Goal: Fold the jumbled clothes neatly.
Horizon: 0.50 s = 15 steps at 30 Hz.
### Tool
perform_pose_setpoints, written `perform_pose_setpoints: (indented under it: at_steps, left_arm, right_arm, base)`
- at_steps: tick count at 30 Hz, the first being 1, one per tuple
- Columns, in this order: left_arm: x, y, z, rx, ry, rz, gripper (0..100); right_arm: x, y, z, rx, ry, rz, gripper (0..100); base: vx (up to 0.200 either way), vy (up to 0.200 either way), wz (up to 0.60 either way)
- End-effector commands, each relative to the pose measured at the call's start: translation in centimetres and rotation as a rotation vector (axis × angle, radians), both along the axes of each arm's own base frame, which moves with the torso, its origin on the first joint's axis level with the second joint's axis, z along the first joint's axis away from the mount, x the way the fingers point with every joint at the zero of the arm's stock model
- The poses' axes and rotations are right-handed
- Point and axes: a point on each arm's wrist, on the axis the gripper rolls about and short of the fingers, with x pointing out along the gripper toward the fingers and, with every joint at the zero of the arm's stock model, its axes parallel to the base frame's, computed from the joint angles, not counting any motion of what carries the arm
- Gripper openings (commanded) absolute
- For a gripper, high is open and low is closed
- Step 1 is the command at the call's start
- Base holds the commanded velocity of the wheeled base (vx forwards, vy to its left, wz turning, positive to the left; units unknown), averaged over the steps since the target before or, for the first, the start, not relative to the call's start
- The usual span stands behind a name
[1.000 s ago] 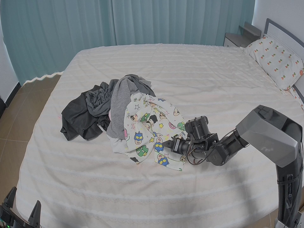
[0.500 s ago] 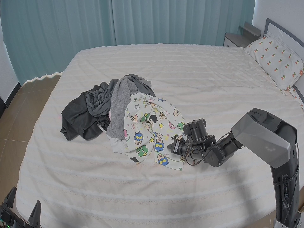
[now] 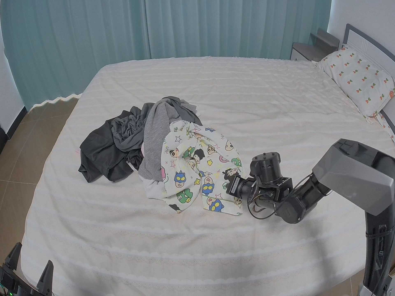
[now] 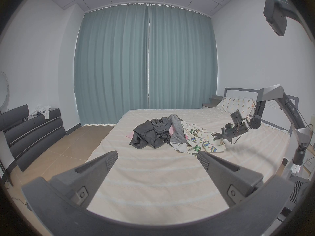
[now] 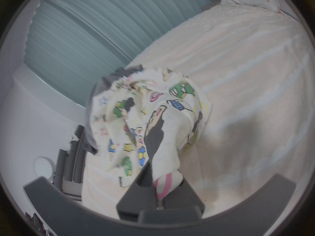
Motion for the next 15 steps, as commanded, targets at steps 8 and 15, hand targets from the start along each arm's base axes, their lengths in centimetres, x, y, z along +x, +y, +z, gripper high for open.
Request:
perform_pose_setpoints:
  at_steps: [8, 15]
  left_arm:
    - [0.0, 0.0, -0.4, 0.003, -0.004, -0.003, 100]
    - [0.0, 0.0, -0.3, 0.066, -0.002, -0.009, 100]
  right_arm:
    - [-10.5, -4.1, 11.9, 0.237, -0.31, 0.178, 0]
    - [-14.0, -5.2, 18.2, 0.342, -0.483, 0.324, 0]
  base:
    - [0.0, 0.0, 0.0]
    - [0.0, 0.0, 0.0]
